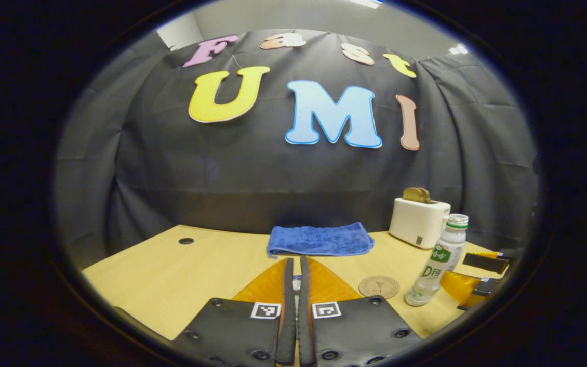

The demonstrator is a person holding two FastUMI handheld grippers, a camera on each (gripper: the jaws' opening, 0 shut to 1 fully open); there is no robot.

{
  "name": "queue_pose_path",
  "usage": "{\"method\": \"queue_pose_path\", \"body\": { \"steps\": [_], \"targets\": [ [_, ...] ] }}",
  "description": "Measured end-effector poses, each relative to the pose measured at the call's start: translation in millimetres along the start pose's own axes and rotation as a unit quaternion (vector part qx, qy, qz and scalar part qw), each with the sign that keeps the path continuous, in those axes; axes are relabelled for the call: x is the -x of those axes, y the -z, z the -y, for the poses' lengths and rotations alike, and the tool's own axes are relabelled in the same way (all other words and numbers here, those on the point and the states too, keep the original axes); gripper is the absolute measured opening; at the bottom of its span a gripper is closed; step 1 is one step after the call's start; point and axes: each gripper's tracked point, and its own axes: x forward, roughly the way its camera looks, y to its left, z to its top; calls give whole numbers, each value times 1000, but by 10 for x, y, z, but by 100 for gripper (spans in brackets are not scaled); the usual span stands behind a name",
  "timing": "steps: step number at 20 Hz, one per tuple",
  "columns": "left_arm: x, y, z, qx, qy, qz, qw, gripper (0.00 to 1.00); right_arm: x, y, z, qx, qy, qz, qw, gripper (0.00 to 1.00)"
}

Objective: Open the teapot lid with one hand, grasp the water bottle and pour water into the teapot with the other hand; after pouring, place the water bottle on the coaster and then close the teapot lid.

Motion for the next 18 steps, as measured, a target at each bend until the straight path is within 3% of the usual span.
{"method": "queue_pose_path", "body": {
  "steps": [11, 12, 17, 18],
  "targets": [
    [522, 57, -721, 22, -58, -4, 998, 12, -304, 168, -10, 16, -21, -34, 999, 96],
    [531, 87, -766, 24, -61, -8, 998, 12, -304, 168, -16, 16, -20, -36, 999, 79],
    [527, 272, -867, 38, -63, -23, 997, 12, -321, 160, -31, 25, -18, -45, 998, 75],
    [529, 280, -874, 39, -62, -24, 997, 8, -319, 164, -52, 33, -16, -46, 998, 72]
  ]
}}
